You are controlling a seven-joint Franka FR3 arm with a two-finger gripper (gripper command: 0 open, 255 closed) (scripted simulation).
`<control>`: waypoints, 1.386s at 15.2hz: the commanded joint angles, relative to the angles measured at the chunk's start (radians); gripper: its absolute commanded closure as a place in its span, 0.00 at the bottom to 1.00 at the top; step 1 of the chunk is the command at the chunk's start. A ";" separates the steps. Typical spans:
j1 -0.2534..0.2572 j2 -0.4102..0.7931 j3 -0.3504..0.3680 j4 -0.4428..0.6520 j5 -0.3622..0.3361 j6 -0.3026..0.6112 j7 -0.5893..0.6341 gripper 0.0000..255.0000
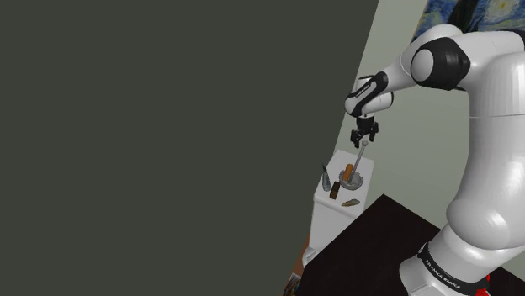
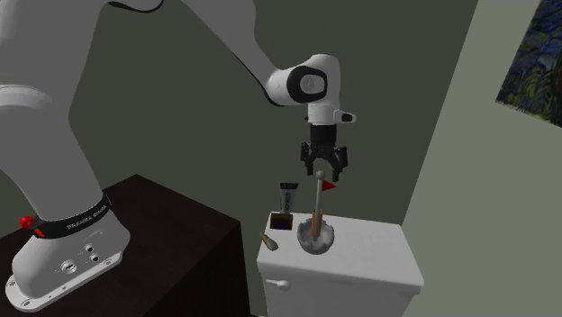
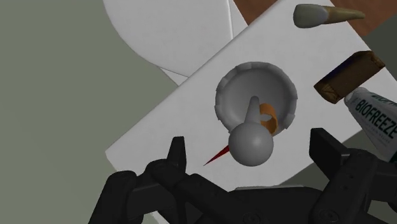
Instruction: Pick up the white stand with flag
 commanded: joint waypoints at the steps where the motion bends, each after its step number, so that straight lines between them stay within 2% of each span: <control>1: -0.002 0.012 0.002 0.001 0.003 0.011 0.001 0.00; 2: -0.002 0.012 0.002 0.001 0.003 0.011 0.001 0.00; 3: -0.001 0.010 0.002 -0.001 0.002 0.011 0.002 1.00; 12: -0.002 0.012 0.002 0.001 0.003 0.011 0.001 1.00; 21: 0.011 -0.069 -0.011 0.013 -0.014 -0.079 -0.007 1.00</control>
